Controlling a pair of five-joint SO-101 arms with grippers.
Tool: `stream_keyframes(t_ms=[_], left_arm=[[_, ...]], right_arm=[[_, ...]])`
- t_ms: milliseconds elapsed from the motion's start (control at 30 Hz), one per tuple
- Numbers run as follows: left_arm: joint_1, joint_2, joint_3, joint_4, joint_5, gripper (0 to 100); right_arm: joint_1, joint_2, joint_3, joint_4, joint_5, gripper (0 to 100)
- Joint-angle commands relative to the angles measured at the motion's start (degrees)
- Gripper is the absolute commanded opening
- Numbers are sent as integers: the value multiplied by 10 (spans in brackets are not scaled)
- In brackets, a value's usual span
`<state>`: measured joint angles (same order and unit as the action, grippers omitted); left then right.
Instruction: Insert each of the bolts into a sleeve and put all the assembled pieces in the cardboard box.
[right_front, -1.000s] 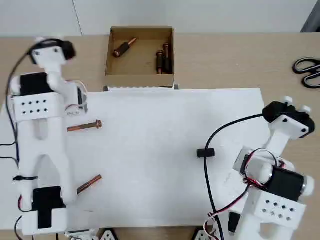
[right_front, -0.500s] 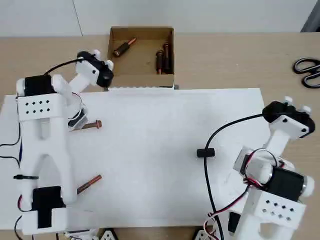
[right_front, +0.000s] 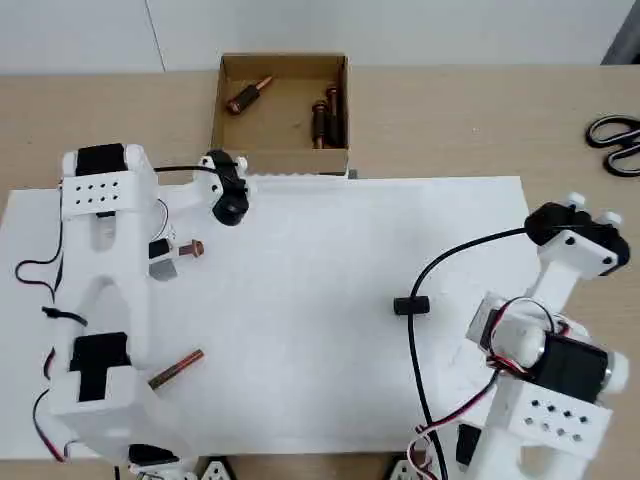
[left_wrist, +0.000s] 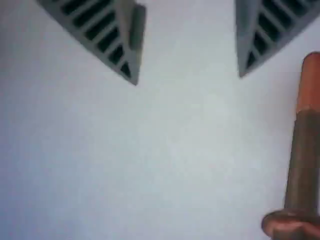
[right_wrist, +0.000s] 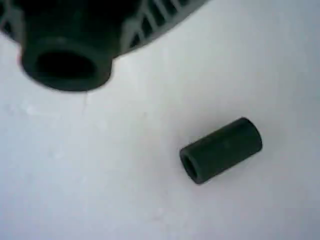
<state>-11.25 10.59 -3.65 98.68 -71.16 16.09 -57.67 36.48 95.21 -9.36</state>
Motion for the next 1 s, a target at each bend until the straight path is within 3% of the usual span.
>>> stream_keyframes(t_ms=[0,500,967], left_arm=[[3,-3,-3,-23,-22,140],[35,1,-1,-78,-29,141],[37,100,-42,-116,-29,141]], right_arm=[[4,-7,-4,-10,-5,2],[4,-7,-5,-10,-5,2],[4,-7,-5,-10,-5,2]])
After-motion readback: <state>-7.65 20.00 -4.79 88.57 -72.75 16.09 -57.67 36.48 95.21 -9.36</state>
